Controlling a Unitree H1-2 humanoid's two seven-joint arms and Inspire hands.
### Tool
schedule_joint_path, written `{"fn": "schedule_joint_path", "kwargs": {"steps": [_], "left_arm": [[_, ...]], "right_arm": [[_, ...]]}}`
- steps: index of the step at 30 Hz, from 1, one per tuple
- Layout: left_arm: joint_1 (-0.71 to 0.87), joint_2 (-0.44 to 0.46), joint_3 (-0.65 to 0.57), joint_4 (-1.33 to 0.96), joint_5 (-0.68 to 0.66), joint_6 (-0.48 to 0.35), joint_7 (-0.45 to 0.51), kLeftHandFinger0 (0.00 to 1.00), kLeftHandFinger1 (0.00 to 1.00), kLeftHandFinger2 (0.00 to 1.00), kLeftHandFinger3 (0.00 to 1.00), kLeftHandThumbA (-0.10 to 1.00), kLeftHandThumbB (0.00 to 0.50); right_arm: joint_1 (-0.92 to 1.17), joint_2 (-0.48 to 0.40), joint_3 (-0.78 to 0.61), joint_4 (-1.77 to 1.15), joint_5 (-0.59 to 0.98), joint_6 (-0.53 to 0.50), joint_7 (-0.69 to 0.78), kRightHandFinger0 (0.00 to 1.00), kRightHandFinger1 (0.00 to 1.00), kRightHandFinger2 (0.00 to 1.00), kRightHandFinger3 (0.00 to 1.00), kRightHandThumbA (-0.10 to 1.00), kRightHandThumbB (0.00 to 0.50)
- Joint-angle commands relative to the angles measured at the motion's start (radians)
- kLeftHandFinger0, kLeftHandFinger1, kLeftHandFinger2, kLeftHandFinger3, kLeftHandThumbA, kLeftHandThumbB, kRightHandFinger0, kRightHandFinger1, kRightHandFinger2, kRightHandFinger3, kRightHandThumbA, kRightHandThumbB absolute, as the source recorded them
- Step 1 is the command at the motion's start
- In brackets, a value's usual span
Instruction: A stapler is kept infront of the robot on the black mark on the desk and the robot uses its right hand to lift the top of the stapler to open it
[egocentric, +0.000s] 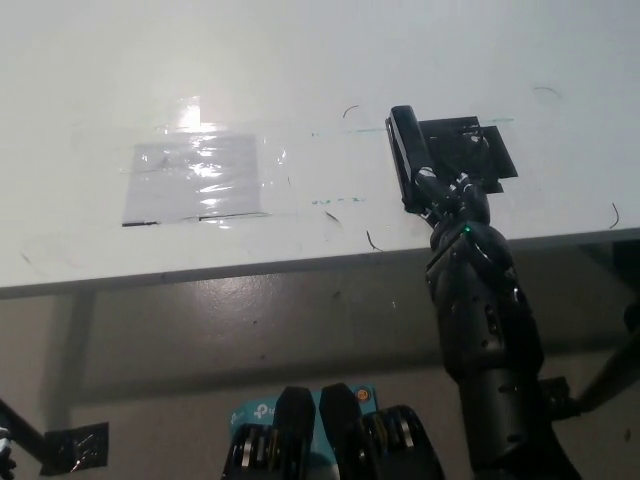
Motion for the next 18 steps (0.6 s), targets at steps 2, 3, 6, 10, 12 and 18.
{"fn": "schedule_joint_path", "kwargs": {"steps": [2,3,6,10,12,18], "left_arm": [[0.008,0.012,0.007,-0.025,-0.010,-0.010,0.007,0.27,0.25,0.41,0.66,0.51,0.000],[0.007,0.012,0.007,-0.025,-0.010,-0.009,0.008,0.27,0.25,0.41,0.66,0.51,0.000],[0.010,0.008,0.008,-0.026,-0.008,-0.012,0.012,0.22,0.23,0.41,0.66,0.51,0.000],[0.017,0.000,0.011,-0.030,-0.007,-0.005,0.017,0.26,0.24,0.39,0.65,0.52,0.000],[0.016,-0.002,0.013,-0.027,-0.008,-0.008,0.017,0.25,0.23,0.38,0.64,0.51,0.000],[0.021,-0.001,0.009,-0.028,0.000,-0.016,0.015,0.24,0.23,0.39,0.62,0.51,0.000]], "right_arm": [[-0.193,0.000,0.029,-0.012,-0.015,-0.022,0.023,0.43,0.52,0.64,0.78,0.31,0.000],[-0.205,-0.002,0.027,-0.007,-0.013,-0.021,0.020,0.43,0.52,0.64,0.78,0.31,0.000],[-0.299,-0.027,0.021,0.017,-0.004,-0.020,0.019,0.41,0.45,0.55,0.70,0.39,0.042],[-0.380,-0.046,0.029,0.045,-0.019,-0.015,0.000,0.38,0.40,0.49,0.65,0.31,0.000],[-0.399,-0.050,0.031,0.055,-0.020,-0.016,-0.002,0.38,0.39,0.48,0.65,0.31,0.000],[-0.441,-0.056,0.041,0.078,-0.029,-0.036,0.001,0.32,0.36,0.44,0.64,0.31,0.000]]}}
